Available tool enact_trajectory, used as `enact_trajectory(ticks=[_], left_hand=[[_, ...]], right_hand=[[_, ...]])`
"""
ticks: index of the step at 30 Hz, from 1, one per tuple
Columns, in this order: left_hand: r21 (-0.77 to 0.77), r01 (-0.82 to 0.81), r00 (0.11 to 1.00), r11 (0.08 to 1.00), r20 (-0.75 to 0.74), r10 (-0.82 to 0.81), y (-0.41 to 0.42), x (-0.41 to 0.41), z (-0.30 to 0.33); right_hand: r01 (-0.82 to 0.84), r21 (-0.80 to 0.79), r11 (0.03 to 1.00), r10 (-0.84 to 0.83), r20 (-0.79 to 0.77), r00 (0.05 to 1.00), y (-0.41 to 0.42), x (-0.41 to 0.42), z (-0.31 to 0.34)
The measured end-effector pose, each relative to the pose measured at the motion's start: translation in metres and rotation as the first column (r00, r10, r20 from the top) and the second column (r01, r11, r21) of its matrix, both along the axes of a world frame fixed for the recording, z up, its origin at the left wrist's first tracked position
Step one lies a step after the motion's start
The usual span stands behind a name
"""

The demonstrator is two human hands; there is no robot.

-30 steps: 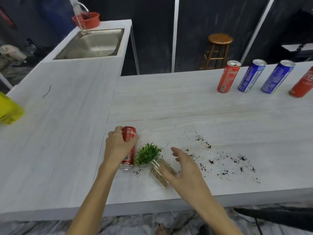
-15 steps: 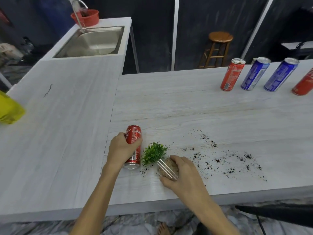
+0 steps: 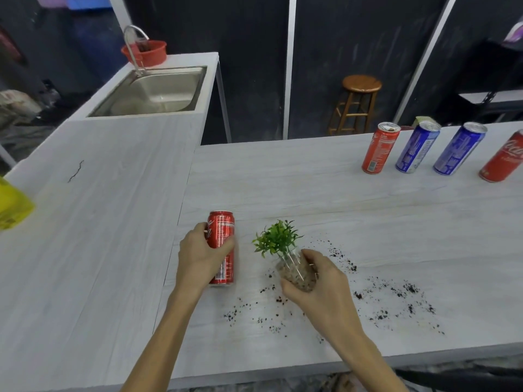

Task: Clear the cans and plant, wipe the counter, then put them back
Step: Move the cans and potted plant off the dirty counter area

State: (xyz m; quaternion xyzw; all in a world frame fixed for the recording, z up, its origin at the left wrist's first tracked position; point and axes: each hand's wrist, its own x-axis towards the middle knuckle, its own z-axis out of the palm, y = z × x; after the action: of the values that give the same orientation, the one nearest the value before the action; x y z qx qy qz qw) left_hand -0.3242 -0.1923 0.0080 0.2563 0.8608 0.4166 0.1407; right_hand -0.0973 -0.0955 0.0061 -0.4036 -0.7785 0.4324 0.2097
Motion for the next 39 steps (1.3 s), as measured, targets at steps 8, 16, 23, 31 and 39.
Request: enact_trajectory(ticks=[8, 16, 23, 31, 39], left_hand=[[0.143, -0.025, 0.996, 0.989, -0.081, 0.037, 0.061, -0.008, 0.002], [0.25, -0.068, 0.992, 0.966, -0.089, 0.093, 0.136, -0.033, -0.001], [0.346, -0.08, 0.989, 0.935, -0.09, 0.118, 0.188, -0.053, -0.013], [0.423, -0.084, 0.99, 0.902, -0.069, 0.124, 0.222, -0.071, -0.026], [0.416, -0.077, 0.991, 0.906, -0.066, 0.114, 0.229, -0.072, -0.031]], right_hand=[[0.059, 0.007, 0.998, -0.057, -0.167, 0.984, 0.086, -0.032, 0.007], [0.02, 0.016, 1.0, -0.016, -0.232, 0.973, 0.18, -0.091, -0.01], [-0.04, 0.037, 0.999, 0.047, -0.227, 0.973, 0.244, -0.127, -0.033], [-0.064, -0.006, 0.998, 0.06, -0.252, 0.966, 0.278, -0.148, -0.051], [-0.03, -0.034, 0.999, 0.02, -0.265, 0.964, 0.28, -0.154, -0.057]])
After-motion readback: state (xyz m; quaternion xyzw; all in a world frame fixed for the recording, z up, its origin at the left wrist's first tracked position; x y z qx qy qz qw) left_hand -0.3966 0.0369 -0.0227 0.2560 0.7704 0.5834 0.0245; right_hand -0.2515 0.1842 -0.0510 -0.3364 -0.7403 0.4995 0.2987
